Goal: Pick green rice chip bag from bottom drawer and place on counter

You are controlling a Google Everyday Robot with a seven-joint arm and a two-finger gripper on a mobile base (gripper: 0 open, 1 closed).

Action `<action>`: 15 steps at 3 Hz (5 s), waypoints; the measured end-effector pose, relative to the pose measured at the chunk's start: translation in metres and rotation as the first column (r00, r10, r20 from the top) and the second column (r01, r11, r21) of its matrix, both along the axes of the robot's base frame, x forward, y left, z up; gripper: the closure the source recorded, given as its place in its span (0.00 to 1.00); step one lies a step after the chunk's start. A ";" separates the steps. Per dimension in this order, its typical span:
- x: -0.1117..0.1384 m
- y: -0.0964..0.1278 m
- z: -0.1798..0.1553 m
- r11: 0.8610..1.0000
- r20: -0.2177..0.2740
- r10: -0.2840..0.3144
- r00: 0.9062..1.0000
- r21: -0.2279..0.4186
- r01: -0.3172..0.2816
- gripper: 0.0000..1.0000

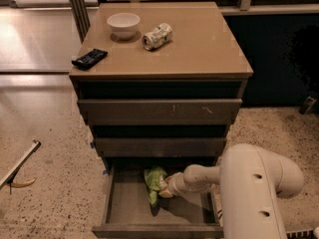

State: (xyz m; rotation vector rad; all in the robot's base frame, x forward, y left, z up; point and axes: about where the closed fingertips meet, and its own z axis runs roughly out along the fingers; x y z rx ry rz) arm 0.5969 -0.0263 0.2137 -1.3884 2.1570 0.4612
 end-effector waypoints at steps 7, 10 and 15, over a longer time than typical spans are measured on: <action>-0.047 -0.143 0.138 0.894 -0.236 0.262 0.936 -0.307 -0.327 1.00; -0.101 -0.229 0.303 0.756 -0.275 0.158 0.948 -0.584 -0.295 1.00; -0.170 -0.184 0.566 0.616 -0.046 0.235 0.971 -0.766 -0.186 1.00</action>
Offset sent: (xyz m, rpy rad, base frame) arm -0.0306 -0.1017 0.0475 -0.1608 0.2002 0.2714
